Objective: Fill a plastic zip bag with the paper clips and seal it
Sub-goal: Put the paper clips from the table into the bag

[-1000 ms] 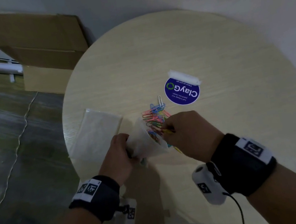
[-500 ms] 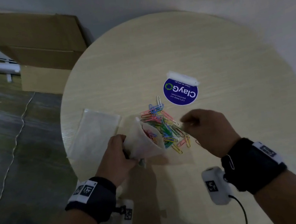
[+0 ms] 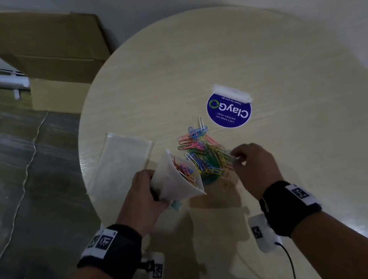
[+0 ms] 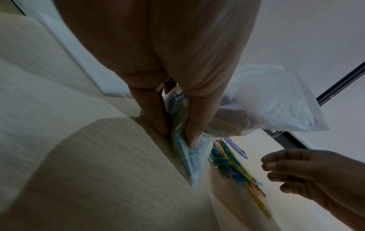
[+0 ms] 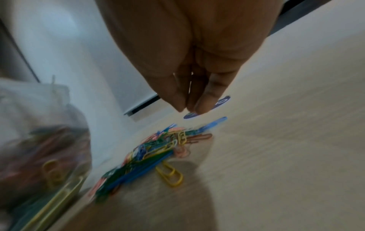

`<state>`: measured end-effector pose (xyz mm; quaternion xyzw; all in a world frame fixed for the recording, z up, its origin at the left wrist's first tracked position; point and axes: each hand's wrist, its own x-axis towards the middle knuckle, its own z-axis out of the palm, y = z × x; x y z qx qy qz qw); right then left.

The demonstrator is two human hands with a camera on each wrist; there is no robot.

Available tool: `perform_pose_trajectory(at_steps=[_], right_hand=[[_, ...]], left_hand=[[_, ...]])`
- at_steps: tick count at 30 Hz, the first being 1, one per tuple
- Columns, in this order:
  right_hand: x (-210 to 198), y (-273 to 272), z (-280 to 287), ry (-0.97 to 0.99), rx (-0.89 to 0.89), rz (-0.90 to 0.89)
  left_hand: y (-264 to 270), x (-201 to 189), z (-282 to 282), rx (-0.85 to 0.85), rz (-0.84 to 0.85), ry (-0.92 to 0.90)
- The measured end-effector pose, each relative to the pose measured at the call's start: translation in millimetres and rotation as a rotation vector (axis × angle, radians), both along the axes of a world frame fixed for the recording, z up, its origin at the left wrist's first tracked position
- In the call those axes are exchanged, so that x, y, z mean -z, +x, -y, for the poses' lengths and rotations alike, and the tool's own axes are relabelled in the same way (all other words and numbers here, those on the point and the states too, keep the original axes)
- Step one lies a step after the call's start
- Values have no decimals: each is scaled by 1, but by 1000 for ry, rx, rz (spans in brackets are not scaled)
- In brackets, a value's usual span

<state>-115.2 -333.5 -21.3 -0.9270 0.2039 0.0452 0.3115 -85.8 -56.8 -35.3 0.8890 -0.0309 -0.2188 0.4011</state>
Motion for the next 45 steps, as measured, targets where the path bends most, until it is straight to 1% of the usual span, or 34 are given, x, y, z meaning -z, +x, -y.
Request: perform_pose_trajectory(at_steps=[1,3,4,6,8,13,19,21,24,26,32,34,36,41,43,45], right_hand=[[-1,3,2,-9,46,18],[-1,7,-3,-107,48,-126],[-2,9,-9,-169,10,-215],[0,10,-24,-275,-109,-292],[4,10,-33,-314,-201,-275],[9,6,-28,-277,-334,-183],[12,2,-15,-170,-304,-146],[7,3,-12,-138,-260,-138],[-4,6,-8,-100,-192,-139],[-17,7,-5,-60,-146,-92],[-78,10,-10,37,-135,63],[-99,10,-19,78,-175,95],[-112,10,-31,95,-243,98],[-106,17,-63,-24,-435,-3],[-104,19,-71,-64,-507,9],[-108,19,-73,-35,-507,47]], left_hand=[[-1,0,0,-4,-4,-3],[-2,0,-1,-10,-13,-14],[-2,0,-1,-12,-19,-18],[-1,-1,0,-6,-21,-18],[0,-1,0,-1,-17,-13],[-2,-5,0,1,-7,-8],[-1,-4,-1,5,-5,-30],[-1,-4,0,9,-2,-21],[-1,-4,0,8,-2,-14],[-1,-5,1,14,-8,-4],[-1,-7,3,3,-26,-7],[-1,-6,3,-11,-12,-21],[-2,-7,4,-23,4,-24],[-3,-8,5,-31,34,-29],[-4,-6,3,-43,37,-54],[-4,-5,3,-65,16,-72]])
